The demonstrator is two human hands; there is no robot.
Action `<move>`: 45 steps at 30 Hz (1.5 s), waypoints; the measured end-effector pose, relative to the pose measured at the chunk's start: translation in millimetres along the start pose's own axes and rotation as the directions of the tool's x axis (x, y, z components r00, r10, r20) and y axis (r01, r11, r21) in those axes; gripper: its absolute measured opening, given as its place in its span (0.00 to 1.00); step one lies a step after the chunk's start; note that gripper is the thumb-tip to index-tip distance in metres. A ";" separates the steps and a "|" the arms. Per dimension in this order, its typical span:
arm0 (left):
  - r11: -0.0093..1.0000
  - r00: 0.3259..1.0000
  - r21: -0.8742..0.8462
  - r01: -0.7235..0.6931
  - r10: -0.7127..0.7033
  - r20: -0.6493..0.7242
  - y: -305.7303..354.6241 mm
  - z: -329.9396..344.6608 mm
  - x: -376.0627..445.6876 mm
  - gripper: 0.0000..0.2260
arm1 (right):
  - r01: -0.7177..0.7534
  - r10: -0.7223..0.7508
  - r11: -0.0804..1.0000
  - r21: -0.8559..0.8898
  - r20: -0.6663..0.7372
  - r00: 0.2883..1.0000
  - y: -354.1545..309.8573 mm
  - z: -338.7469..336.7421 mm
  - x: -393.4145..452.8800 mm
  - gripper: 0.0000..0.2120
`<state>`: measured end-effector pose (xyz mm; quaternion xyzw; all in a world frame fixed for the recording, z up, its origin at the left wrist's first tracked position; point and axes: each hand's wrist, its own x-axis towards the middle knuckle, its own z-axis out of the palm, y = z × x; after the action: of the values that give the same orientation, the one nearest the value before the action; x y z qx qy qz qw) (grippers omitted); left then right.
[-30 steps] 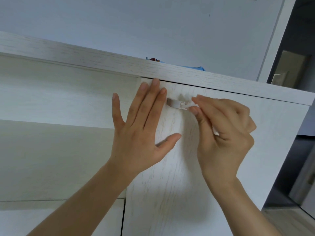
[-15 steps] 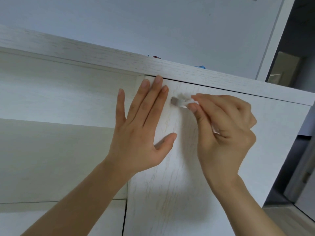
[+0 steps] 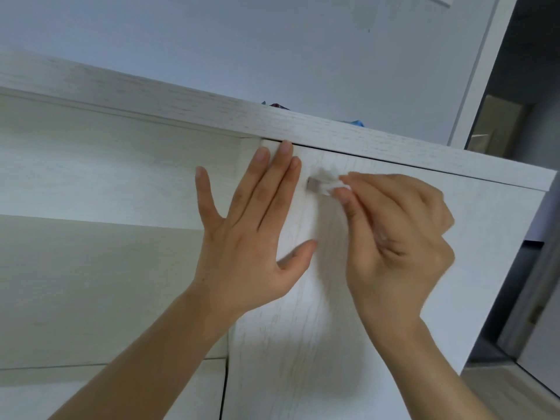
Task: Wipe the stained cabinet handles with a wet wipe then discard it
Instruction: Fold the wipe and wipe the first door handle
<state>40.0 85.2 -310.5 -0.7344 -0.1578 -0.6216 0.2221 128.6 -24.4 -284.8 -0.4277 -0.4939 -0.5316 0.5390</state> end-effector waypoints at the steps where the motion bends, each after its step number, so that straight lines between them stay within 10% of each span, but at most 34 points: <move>1: 1.000 1.000 -0.006 0.000 0.000 0.006 -0.4 0.0 -0.3 0.35 | -0.005 0.005 1.000 -0.005 -0.008 1.000 1.0 -1.1 -0.6 0.04; 19: 1.000 1.000 0.031 -0.004 0.003 0.005 -0.3 0.4 -0.8 0.34 | 0.008 -0.008 1.000 -0.001 0.106 0.994 -8.9 3.2 7.3 0.05; 25: 0.999 0.999 0.036 0.003 -0.005 0.050 -0.3 -0.2 -0.7 0.37 | -0.357 0.368 0.927 0.113 -0.097 0.925 -12.4 -15.2 12.8 0.06; 45: 0.998 1.000 0.055 -0.008 0.008 -0.006 -1.6 0.7 -1.6 0.35 | 0.193 -0.199 0.943 -0.270 0.004 0.980 1.4 3.8 6.6 0.07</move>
<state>39.4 87.0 -311.9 -0.7267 -0.1710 -0.6186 0.2451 129.3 -21.5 -277.6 -0.4394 -0.4507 -0.6498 0.4260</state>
